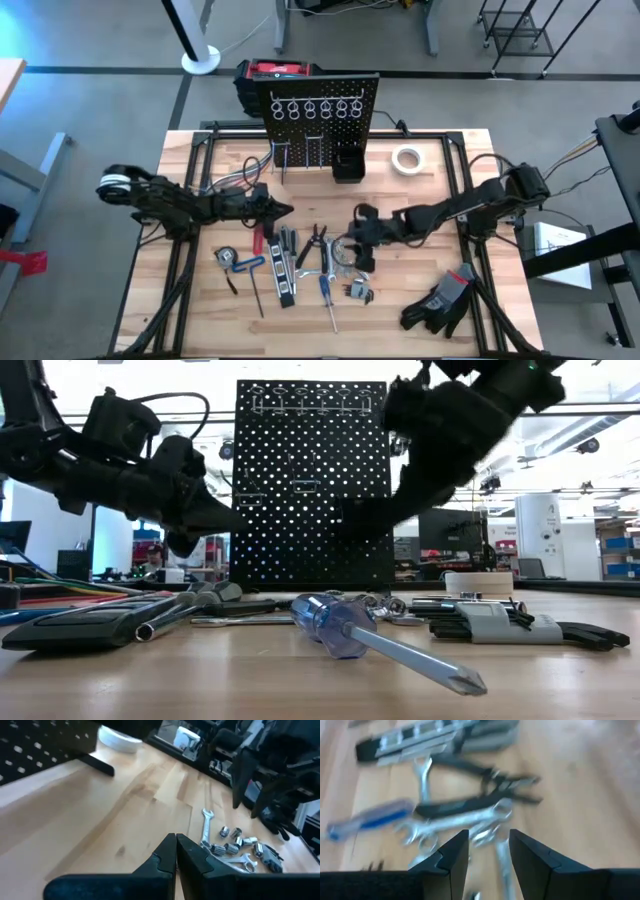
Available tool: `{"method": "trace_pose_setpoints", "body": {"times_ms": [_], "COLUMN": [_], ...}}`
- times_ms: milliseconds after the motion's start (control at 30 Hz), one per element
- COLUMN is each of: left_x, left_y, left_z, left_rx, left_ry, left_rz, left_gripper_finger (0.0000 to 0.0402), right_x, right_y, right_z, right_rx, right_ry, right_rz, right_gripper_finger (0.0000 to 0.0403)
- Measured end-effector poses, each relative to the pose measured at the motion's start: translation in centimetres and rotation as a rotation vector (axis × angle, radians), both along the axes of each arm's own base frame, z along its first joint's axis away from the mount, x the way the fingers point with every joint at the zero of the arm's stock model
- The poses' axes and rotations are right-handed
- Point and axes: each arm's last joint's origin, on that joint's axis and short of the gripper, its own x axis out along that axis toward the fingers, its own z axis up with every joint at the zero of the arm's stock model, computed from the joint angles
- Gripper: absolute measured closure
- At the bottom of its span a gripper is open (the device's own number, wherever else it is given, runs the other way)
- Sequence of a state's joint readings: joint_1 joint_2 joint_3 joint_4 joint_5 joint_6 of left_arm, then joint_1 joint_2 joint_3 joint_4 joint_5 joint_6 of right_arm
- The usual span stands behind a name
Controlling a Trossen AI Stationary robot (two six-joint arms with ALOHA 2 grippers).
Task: Hang tools onto peg board
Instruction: Put the socket into the black tool bin on the peg board
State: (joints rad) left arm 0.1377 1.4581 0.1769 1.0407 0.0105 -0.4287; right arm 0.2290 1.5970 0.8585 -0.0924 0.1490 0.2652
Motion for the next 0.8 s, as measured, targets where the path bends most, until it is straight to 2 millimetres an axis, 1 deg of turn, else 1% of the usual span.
{"method": "trace_pose_setpoints", "body": {"times_ms": [133,267,400,567,667,800], "left_x": [0.9,2.0,3.3,4.9,5.4,5.3], "left_y": [-0.3,-0.2,-0.1,-0.1,-0.2,-0.2], "left_z": [-0.4,-0.7,-0.8,-0.7,-0.8,-0.8], "left_rx": [-0.003,0.012,0.042,0.036,0.032,0.032], "left_ry": [0.023,0.041,0.047,0.038,0.037,0.035], "left_rz": [-0.020,-0.027,-0.036,-0.113,-0.155,-0.166], "left_gripper_finger": [0.0401,0.0401,0.0401,0.0401,0.0401,0.0401], "right_x": [-0.8,-1.6,-1.6,-1.2,-1.0,-0.9], "right_y": [1.4,1.9,2.0,1.9,1.8,1.7], "right_z": [-0.7,-1.1,-1.2,-2.6,-3.5,-4.3], "right_rx": [0.062,0.083,0.094,0.070,0.068,0.072], "right_ry": [0.087,0.169,0.165,0.201,0.227,0.249], "right_rz": [0.021,-0.020,-0.028,-0.048,-0.066,-0.087], "right_gripper_finger": [0.0281,0.0289,0.0290,0.0291,0.0292,0.0297]}}
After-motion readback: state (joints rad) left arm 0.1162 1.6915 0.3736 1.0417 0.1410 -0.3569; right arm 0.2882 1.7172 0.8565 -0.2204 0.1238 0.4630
